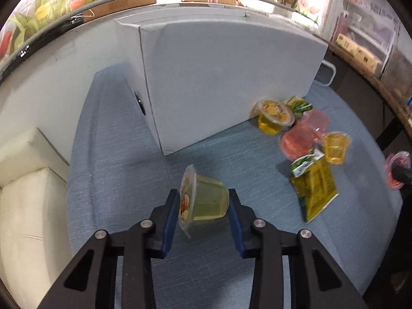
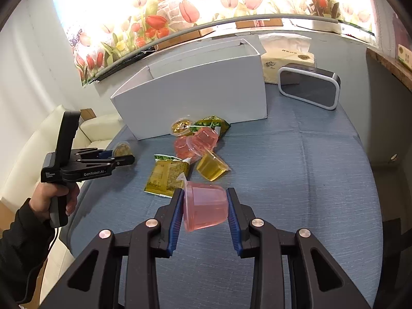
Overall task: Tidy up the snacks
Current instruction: 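Grasp the pink jelly cup with the right tool while the left tool grasps the yellow-green jelly cup, then lower both jelly cups into the white box and open both tools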
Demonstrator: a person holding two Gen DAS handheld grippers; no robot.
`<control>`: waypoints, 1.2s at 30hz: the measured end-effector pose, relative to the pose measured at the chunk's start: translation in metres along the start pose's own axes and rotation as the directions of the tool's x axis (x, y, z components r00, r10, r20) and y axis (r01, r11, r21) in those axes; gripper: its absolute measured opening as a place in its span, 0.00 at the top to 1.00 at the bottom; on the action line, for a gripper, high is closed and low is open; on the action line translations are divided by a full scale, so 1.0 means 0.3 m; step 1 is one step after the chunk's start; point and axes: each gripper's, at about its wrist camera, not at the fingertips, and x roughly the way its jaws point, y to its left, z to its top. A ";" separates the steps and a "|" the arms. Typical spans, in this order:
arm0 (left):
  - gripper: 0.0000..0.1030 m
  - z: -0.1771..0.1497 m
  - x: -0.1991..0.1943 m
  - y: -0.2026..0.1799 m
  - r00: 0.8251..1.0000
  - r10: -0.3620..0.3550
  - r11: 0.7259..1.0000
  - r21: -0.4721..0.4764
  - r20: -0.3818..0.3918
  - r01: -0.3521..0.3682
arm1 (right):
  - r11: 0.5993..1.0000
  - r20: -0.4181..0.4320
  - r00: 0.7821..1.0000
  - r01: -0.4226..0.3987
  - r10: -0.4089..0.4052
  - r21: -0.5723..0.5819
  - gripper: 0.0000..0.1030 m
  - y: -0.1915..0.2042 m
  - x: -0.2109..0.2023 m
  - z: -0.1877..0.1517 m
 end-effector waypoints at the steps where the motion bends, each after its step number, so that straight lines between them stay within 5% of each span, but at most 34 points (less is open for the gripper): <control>1: 0.63 0.003 -0.014 -0.004 1.000 -0.006 1.000 -0.002 0.008 0.006 | 1.000 0.003 1.000 -0.004 0.004 0.003 0.66 0.003 -0.003 0.001; 13: 0.64 0.018 -0.272 -0.090 0.982 -0.074 0.997 -0.013 0.174 0.077 | 0.998 0.039 0.998 -0.054 0.055 -0.033 0.66 0.079 -0.014 0.083; 21: 0.64 0.212 -0.388 -0.119 0.953 -0.079 0.993 -0.066 0.293 0.103 | 0.994 0.106 0.991 -0.071 0.079 -0.083 0.66 0.121 0.021 0.356; 29: 0.64 0.506 -0.257 -0.094 0.957 -0.103 0.982 -0.123 0.272 0.140 | 0.994 0.091 0.995 0.054 -0.045 -0.097 0.66 0.048 0.203 0.728; 33: 0.64 0.592 -0.145 -0.094 0.972 -0.107 0.984 -0.116 0.211 0.133 | 0.991 0.056 0.994 0.098 -0.093 -0.092 0.65 -0.019 0.265 0.792; 35: 0.52 0.618 -0.085 -0.099 0.982 -0.081 0.988 -0.116 0.168 0.101 | 0.993 0.030 0.995 0.094 -0.092 -0.077 0.65 -0.053 0.286 0.807; 36: 0.27 0.628 -0.067 -0.097 0.985 -0.062 0.990 -0.117 0.164 0.081 | 0.991 0.035 0.994 0.110 -0.108 -0.074 0.55 -0.062 0.288 0.807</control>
